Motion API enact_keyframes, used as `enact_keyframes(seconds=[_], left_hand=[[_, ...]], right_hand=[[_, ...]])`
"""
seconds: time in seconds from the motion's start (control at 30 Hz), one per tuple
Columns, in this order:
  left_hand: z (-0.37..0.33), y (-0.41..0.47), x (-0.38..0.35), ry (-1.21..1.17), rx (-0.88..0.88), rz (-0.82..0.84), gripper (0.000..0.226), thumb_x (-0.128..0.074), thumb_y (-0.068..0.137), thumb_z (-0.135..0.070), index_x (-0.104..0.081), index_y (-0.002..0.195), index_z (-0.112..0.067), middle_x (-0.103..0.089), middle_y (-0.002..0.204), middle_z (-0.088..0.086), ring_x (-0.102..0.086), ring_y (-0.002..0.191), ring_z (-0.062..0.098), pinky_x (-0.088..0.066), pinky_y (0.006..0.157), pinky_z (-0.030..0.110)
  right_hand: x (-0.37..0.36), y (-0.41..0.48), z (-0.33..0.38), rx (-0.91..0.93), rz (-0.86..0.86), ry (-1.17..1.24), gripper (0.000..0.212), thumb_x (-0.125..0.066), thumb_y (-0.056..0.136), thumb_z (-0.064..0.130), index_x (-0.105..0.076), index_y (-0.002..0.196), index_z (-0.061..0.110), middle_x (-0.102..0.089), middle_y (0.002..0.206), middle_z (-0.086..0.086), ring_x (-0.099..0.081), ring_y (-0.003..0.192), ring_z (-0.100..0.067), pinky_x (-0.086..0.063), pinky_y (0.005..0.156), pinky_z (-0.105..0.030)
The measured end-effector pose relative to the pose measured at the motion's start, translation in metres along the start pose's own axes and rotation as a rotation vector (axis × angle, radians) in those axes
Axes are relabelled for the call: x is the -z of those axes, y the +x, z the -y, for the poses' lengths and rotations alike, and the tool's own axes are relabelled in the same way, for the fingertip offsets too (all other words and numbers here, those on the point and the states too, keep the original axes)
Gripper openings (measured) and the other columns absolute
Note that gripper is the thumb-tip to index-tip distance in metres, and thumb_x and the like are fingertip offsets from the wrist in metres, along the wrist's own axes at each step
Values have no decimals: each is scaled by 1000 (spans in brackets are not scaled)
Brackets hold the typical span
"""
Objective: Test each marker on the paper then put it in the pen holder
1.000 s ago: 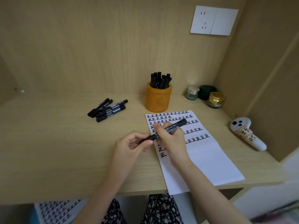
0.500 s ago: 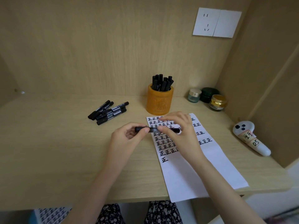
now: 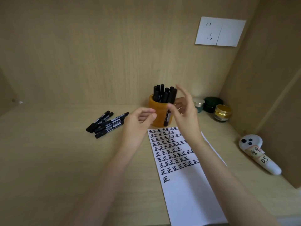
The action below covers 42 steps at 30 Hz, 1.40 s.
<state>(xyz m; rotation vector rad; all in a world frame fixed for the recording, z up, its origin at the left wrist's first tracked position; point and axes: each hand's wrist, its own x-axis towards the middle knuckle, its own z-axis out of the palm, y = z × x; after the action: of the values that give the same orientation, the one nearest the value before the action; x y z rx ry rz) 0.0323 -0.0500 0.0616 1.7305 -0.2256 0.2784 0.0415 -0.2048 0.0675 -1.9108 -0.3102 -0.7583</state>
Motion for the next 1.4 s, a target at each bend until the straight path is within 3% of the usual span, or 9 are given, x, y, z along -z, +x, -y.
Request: enact_keyframes(seconds=[0.13,0.37,0.47,0.57,0.77,0.9,1.13,1.27,1.4], left_hand=[[11,28,-8,142,-10,-45,19,-63,87,-18,-63,106,-21,-65,101,-11,-57,81,-5,-46,71,8],[25,72,-28,298,-13,-53,37,-63,87,-17,-55,122,-23,-56,124,-4,-54,105,7,-47,92,28],[28,82,-33,332,-33,-34,43,-63,87,-16,-51,128,-20,-53,129,-3,-51,112,9,-41,93,24],[32,86,-35,341,-24,-13,48,-62,88,-16,-46,133,-20,-50,132,-2,-49,117,11,-39,97,26],[36,88,-35,343,-30,25,48,-60,89,-14,-46,134,-20,-48,134,1,-46,123,14,-35,101,26],[39,87,-36,359,-53,22,44,-59,90,-13,-49,132,-19,-47,135,0,-42,127,14,-31,106,26],[41,85,-33,352,-71,13,37,-57,91,-11,-55,127,-18,-47,135,-2,-42,127,11,-25,97,13],[46,77,-23,314,-65,-7,33,-57,90,-9,-58,122,-18,-52,130,-1,-50,119,11,-39,105,28],[59,63,3,374,-22,-45,30,-54,91,-7,-61,119,-16,-58,124,-3,-52,114,10,-41,104,31]], right_hand=[[-3,43,-12,2,-163,54,55,-59,94,14,-36,143,23,-59,90,-8,-59,83,-13,-47,75,-13],[-21,79,-23,29,-189,46,48,-55,95,10,-37,138,23,-61,90,-11,-60,78,-10,-47,70,-13],[-29,83,-28,40,-124,-42,46,-54,96,12,-38,137,27,-58,87,2,-59,78,-5,-53,73,-26],[-37,82,-40,24,-54,-188,43,-55,95,20,-39,132,35,-63,88,5,-63,84,-13,-55,75,-40],[-37,81,-57,90,-65,-435,30,-55,95,20,-62,124,16,-64,107,-3,-42,112,-22,-38,94,-33],[-39,85,-60,94,-7,-499,30,-48,99,24,-64,124,19,-59,117,-7,-35,115,-26,-32,99,-35],[-30,80,-57,-28,138,-592,41,-33,103,40,-63,126,26,-37,146,-2,-19,132,-24,-14,107,-34],[-27,73,-49,-32,147,-539,41,-32,103,40,-49,139,29,-33,149,-2,-15,134,-21,-10,106,-30],[-28,51,-40,36,31,-432,35,-41,102,33,-57,132,24,-41,142,-1,-19,126,-12,-13,103,-27]])
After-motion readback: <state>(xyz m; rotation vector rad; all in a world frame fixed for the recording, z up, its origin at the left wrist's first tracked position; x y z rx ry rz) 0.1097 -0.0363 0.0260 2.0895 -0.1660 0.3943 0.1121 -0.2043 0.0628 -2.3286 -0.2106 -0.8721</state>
